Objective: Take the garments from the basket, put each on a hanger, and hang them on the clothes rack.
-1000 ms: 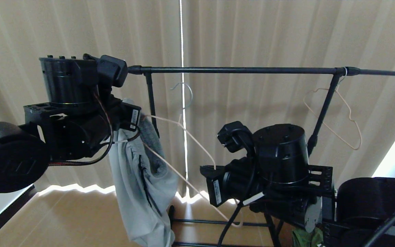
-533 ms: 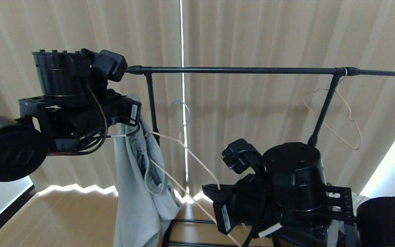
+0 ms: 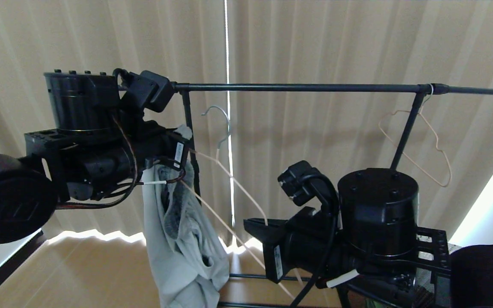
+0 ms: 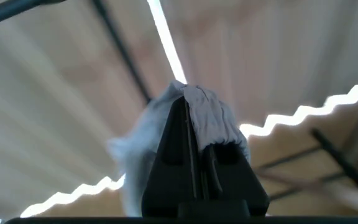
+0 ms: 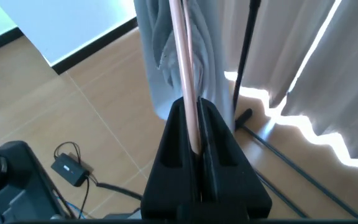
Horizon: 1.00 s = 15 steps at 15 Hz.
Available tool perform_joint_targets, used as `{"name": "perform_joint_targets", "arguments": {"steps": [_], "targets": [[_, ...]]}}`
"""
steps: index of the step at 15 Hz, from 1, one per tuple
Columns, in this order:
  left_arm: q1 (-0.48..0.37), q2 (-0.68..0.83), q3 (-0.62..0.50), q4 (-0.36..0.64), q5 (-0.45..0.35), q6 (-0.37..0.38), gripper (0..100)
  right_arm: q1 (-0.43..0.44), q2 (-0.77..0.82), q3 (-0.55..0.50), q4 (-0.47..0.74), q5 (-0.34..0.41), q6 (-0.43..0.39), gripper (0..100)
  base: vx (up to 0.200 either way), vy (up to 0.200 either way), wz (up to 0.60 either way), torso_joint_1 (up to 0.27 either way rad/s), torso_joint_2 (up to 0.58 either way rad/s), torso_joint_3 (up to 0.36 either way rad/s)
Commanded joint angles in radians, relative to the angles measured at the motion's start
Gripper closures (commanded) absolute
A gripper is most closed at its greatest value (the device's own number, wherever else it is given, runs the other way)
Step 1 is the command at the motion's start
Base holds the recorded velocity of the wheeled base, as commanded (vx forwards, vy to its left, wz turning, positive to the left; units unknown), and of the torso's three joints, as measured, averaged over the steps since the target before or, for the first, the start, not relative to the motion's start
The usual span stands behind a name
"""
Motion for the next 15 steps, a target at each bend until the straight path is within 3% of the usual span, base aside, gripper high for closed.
{"name": "perform_joint_targets", "arguments": {"steps": [1,5,15], "targets": [[-0.035,-0.060,0.011,0.001,-0.035,0.000,100,-0.003,0.048,-0.013,-0.002,0.001,-0.001,100,0.000,0.000,0.00,0.000,0.00,0.000],[-0.075,-0.100,0.013,-0.001,-0.132,-0.005,100,-0.008,0.056,-0.025,0.001,0.001,-0.001,100,0.000,0.000,0.00,0.000,0.00,0.000],[-0.073,-0.159,0.174,-0.001,-0.138,-0.002,100,-0.029,0.021,-0.036,-0.009,0.001,-0.001,100,0.000,0.000,0.00,0.000,0.00,0.000]]}}
